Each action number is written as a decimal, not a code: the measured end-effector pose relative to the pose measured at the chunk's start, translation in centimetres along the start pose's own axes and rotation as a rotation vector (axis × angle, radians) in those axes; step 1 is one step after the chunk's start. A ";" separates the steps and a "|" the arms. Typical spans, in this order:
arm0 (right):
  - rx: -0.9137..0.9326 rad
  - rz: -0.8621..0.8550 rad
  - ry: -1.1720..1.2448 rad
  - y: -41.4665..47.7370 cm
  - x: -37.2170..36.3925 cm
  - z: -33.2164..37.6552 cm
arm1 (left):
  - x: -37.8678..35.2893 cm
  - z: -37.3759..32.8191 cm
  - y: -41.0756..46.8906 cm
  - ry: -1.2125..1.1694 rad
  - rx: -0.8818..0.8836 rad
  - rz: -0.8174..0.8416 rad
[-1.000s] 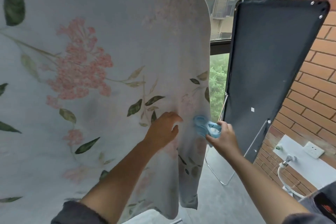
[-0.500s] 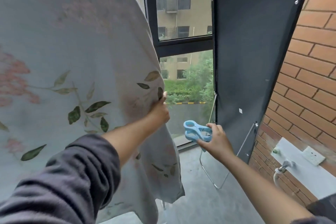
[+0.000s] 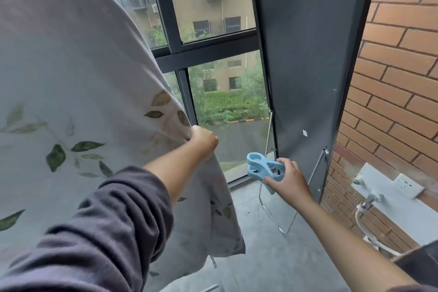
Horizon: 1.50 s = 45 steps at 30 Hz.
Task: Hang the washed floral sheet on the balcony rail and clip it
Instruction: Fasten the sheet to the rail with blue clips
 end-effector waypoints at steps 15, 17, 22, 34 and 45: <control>-0.329 0.163 0.271 1.0 -8.9 -9.8 | -16.6 -11.7 5.4 -0.067 -0.292 0.349; -0.445 0.175 0.420 0.9 -10.6 -11.5 | -16.3 -11.9 6.0 -0.223 -0.247 0.259; -0.679 0.151 0.669 0.7 -13.4 -15.5 | -13.9 -7.2 10.3 -0.856 0.260 -0.121; -0.889 0.232 0.780 -0.5 -20.3 -20.4 | -27.1 -11.9 12.5 -0.145 0.038 0.447; -0.966 0.313 0.758 -1.6 -26.2 -24.1 | -29.1 -11.5 16.6 -0.041 0.196 0.287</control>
Point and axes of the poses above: each hand's wrist, its own y-axis towards the middle knuckle, its own x-axis out of the back of the hand, z = x × y, the point moved 6 cm from there along y, towards the middle knuckle, and after that the axes turned 4 degrees about -x, right-handed, at the moved point
